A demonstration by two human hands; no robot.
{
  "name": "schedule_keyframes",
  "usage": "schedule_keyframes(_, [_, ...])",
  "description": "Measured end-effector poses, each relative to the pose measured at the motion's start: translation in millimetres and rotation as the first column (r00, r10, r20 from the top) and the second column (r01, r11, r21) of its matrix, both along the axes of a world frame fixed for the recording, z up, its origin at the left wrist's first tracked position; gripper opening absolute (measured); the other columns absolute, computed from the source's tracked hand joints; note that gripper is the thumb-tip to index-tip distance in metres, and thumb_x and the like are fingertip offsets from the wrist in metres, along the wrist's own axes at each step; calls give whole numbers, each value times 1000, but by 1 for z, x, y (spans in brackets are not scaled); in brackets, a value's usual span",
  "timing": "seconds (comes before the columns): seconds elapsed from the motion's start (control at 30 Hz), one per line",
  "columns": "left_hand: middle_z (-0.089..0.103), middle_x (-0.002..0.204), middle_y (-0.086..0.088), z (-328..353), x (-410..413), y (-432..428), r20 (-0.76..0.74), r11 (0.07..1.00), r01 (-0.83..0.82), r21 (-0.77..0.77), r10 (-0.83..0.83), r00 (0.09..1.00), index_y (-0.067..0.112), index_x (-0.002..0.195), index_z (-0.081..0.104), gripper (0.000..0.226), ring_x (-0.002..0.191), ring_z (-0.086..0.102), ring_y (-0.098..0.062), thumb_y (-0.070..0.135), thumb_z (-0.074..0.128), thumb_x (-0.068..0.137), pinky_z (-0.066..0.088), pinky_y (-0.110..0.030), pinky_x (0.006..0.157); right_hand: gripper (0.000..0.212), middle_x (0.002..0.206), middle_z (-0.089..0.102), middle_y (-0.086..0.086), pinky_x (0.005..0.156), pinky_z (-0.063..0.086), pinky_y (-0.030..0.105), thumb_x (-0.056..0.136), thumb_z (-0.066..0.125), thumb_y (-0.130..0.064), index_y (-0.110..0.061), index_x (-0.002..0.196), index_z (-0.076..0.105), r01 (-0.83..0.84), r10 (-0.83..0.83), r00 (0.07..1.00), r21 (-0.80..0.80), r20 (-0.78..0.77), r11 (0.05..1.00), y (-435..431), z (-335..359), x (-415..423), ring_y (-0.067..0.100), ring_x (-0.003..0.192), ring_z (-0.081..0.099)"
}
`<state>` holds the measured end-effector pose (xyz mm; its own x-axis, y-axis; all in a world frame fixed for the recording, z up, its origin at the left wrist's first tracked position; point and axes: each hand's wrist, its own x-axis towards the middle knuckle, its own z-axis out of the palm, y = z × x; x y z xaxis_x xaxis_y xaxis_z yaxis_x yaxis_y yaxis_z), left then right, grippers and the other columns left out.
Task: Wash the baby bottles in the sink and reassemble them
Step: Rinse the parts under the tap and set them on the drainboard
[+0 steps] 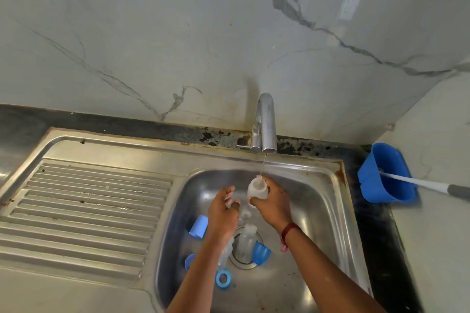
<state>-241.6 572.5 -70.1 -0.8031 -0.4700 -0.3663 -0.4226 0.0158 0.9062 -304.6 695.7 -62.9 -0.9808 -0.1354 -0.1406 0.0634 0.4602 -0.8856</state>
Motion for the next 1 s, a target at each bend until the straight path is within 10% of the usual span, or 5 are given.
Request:
schedule_keyframes(0.23, [61,125,1,-3,-1,3,21,1000,-13,-16,13,1000,15,128,58,40,117,57,-12,-2,54,93,45,-31,104,58,121,56,-1,95,46,27,72,81,-13,-26,125,60,-28,27,998,-25,-49,999,-1,-10,-1,13,111,55])
schedule_keyframes(0.47, [61,97,13,-11,7,-1,33,999,-39,-17,40,999,21,116,60,35,79,59,4,-4,54,92,46,-4,65,59,117,58,-6,92,45,17,72,84,-10,-29,123,60,5,-9,997,-50,-80,999,2,-15,2,8,109,57])
schedule_keyframes(0.77, [63,113,9,-16,9,-8,42,1000,-8,-25,9,999,23,121,60,38,103,61,-6,-1,56,91,48,-20,85,51,110,62,-9,88,47,16,71,82,-10,-23,116,64,74,-77,992,-32,-102,997,0,-25,8,7,101,59])
schedule_keyframes(0.9, [63,113,9,-16,5,-8,46,1000,11,-17,-10,999,25,118,60,36,98,59,1,1,56,92,45,-14,80,56,112,57,-8,80,35,0,74,81,-10,-22,125,61,67,-65,996,32,-67,997,-1,-26,5,7,101,55])
schedule_keyframes(1.0, [63,104,14,-13,0,-7,32,999,36,-15,-36,999,27,110,60,34,90,59,7,-2,54,93,45,-5,69,69,123,51,-4,91,40,13,78,78,-14,-24,140,50,14,-16,999,40,52,999,1,-26,-3,11,110,51])
